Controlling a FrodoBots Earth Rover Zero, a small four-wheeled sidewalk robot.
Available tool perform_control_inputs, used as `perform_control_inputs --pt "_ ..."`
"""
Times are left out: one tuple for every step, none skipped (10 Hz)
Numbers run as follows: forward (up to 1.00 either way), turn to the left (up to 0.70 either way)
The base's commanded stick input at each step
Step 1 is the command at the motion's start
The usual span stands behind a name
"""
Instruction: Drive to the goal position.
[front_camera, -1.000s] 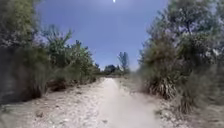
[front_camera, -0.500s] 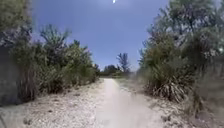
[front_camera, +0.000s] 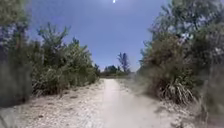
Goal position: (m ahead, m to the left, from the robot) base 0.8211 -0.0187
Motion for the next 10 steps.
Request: perform_control_inputs --pt "0.45 0.00" --pt "0.45 0.00" --pt "0.45 0.00" --pt "0.45 0.00" --pt "0.45 0.00" --pt "0.45 0.00" --pt "0.45 0.00" --pt "0.45 0.00" --pt "0.45 0.00" --pt "0.45 0.00"
